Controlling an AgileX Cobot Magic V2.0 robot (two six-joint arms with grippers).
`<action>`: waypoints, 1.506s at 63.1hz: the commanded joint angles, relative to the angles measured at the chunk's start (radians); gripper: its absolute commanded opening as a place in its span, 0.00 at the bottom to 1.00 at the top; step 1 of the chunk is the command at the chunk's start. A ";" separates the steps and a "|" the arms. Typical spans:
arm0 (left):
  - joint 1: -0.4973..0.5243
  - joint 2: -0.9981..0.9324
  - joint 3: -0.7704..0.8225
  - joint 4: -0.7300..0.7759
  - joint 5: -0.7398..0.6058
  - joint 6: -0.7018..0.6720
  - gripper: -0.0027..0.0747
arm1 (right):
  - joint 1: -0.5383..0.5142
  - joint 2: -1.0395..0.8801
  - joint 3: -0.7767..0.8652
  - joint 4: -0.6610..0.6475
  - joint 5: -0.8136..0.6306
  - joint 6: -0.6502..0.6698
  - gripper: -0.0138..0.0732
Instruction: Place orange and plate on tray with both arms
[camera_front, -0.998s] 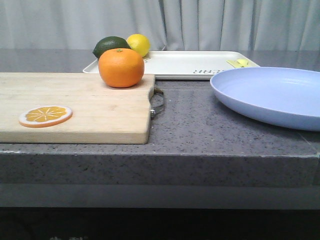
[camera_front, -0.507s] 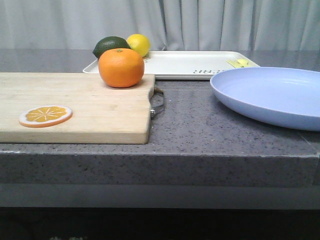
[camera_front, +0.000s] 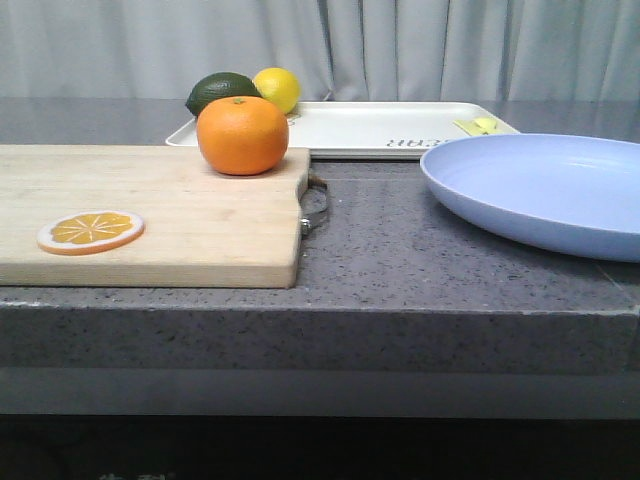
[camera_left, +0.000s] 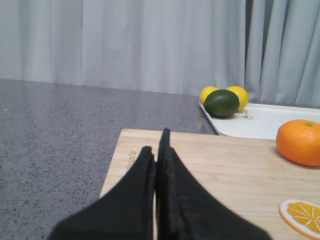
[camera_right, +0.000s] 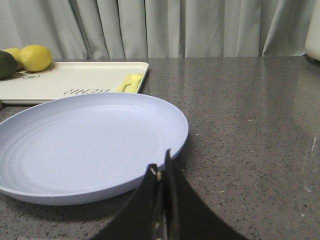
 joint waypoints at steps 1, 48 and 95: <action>0.000 -0.020 -0.068 0.000 -0.045 -0.009 0.01 | 0.000 -0.024 -0.080 -0.013 -0.061 -0.001 0.08; 0.000 0.361 -0.762 0.003 0.508 -0.007 0.01 | 0.000 0.334 -0.697 -0.048 0.430 -0.001 0.08; 0.000 0.386 -0.705 0.007 0.540 0.044 0.71 | 0.000 0.344 -0.703 -0.047 0.664 -0.051 0.78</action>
